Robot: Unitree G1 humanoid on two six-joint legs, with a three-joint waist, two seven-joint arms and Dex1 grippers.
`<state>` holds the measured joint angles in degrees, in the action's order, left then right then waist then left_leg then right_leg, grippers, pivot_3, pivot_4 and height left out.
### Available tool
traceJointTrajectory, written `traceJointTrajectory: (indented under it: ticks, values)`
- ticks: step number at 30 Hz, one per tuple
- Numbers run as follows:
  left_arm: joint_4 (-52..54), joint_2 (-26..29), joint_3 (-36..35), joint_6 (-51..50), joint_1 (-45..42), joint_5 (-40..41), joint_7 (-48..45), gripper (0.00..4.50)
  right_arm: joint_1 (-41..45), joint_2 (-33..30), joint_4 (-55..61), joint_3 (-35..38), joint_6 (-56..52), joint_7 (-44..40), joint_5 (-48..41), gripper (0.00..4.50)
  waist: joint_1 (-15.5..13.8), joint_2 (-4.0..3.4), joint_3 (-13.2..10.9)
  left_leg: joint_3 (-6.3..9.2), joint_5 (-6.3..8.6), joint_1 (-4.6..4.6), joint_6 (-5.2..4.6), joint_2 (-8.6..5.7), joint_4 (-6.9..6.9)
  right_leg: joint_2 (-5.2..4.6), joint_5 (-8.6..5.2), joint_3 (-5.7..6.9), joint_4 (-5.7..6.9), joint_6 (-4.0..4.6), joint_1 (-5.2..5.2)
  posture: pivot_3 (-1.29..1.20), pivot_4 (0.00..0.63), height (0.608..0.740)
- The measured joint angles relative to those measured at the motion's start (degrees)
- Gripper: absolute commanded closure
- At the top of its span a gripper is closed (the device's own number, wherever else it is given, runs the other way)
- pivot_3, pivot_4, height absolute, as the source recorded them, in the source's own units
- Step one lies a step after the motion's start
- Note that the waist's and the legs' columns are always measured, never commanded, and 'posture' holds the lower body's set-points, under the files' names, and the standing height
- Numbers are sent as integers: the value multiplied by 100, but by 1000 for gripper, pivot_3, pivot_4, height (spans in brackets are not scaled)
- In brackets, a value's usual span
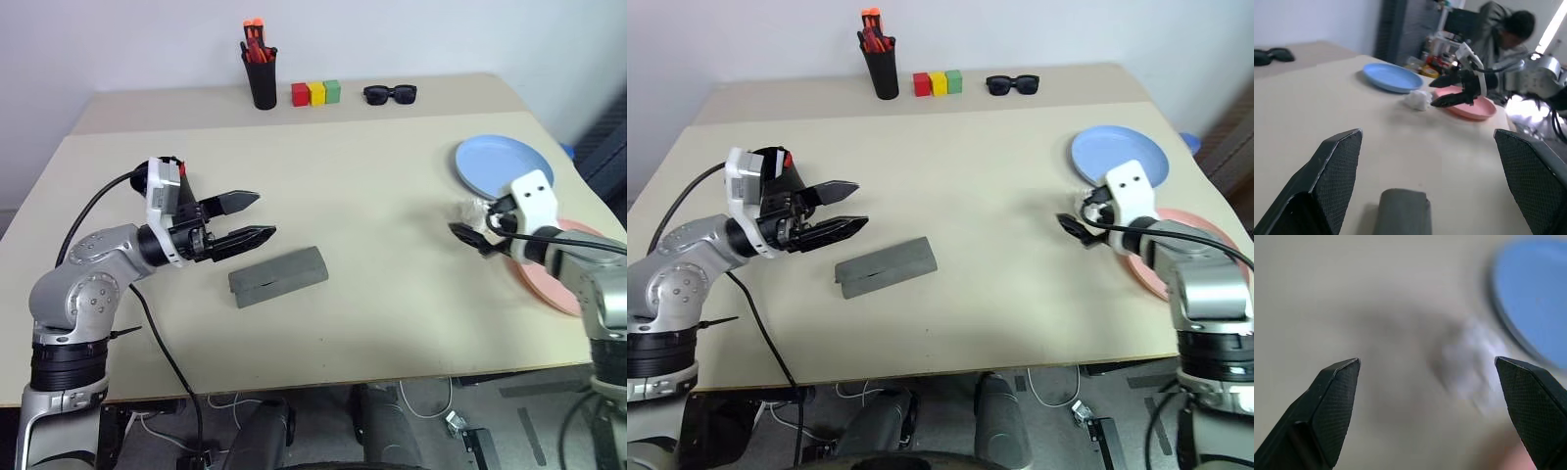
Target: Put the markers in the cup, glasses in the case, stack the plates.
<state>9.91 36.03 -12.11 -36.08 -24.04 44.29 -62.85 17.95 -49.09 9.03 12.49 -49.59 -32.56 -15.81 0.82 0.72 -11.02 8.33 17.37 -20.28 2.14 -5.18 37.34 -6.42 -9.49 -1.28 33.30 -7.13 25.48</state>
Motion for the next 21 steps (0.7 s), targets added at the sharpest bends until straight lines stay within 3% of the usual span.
traceJointTrajectory:
  ticks: [8, 11, 14, 21]
  values:
    - [-410, 4, 233, 432, -123, -135, -585, 84, -634, -140, 133, 571, -979, 570, 273, 0, -27, 1, 0, -7, 3, -5, -6, 2, 13, 0, 2, -3, -4, -3, -4, 0, 150, 740]
    - [-488, 3, 278, 493, -193, -181, -657, 84, -594, 220, 135, 758, -1441, 638, 80, 0, -9, 1, 1, -9, 3, -2, -6, 2, 13, 0, 4, -5, -3, -6, -4, 0, 150, 740]
    - [-533, 75, 364, 509, -231, -209, -772, 0, -595, 283, 134, 743, -1615, 648, 6, 787, -12, 0, 1, -9, 3, -2, -7, 2, 13, 0, 4, -5, -3, -6, -4, 0, 150, 740]
    - [-657, 150, 365, 643, -184, -318, -859, 0, -503, 284, -64, 687, -1601, 852, 62, 4323, -18, 1, 1, -9, 4, -3, -8, 1, 14, 0, 5, -5, -5, -7, -4, 0, 150, 740]
